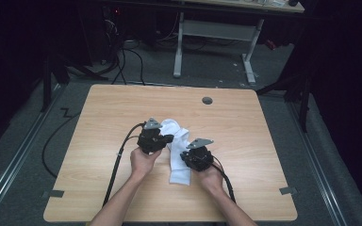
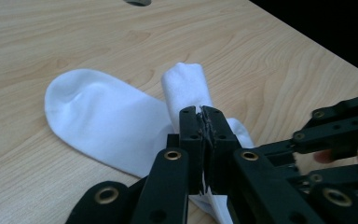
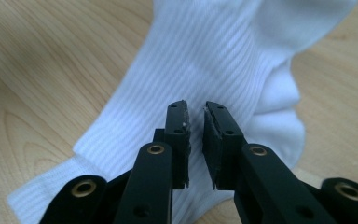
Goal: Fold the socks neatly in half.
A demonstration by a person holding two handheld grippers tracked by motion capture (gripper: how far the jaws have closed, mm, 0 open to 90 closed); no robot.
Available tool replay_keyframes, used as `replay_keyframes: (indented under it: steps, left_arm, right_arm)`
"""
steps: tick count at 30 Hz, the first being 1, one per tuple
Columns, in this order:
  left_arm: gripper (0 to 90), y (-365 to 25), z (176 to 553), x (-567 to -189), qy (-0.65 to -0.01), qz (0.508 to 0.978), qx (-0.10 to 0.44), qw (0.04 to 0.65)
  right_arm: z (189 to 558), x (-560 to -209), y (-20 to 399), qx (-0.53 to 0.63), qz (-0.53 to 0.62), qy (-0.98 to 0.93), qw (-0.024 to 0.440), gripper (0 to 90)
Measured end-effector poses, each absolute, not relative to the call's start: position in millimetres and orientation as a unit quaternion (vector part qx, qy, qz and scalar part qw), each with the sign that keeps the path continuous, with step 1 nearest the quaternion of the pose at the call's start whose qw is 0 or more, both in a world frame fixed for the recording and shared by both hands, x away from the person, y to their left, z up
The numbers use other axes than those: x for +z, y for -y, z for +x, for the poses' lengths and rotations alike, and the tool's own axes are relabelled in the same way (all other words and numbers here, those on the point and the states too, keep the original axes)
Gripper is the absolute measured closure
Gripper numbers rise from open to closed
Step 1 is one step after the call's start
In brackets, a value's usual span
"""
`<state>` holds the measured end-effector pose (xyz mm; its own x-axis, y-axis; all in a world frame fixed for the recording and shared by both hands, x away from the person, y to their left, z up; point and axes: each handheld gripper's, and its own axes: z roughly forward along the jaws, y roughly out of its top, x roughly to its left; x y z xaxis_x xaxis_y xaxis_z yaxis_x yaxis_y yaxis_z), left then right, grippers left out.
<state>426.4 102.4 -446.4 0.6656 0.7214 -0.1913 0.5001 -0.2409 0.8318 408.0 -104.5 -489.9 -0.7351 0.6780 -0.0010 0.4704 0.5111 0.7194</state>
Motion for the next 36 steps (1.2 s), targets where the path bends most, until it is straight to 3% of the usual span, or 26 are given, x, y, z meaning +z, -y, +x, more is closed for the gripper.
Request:
replay_keyframes:
  steps: [12,26,28,33,36]
  left_arm:
    - [87.3,-84.6,406.0,-456.7,-0.334,0.823,0.099,0.449]
    - [86.2,-67.1,402.7,-483.3,-0.310,0.862,0.084,0.393]
    - [83.6,-67.3,402.0,-482.6,-0.307,0.863,0.084,0.393]
    - [64.3,-75.3,397.1,-474.1,-0.314,0.851,0.092,0.410]
    - [57.3,-86.7,395.5,-466.2,-0.331,0.833,0.104,0.430]
  right_arm:
    - [405.6,-495.3,111.6,0.382,0.358,-0.842,0.132,78.7]
    - [391.6,-468.5,122.8,0.426,0.347,-0.813,0.193,72.2]
    - [394.4,-473.7,118.9,0.415,0.350,-0.818,0.190,72.2]
    - [398.1,-484.9,114.0,0.395,0.352,-0.828,0.183,72.3]
    - [398.5,-489.7,110.8,0.384,0.351,-0.834,0.183,72.5]
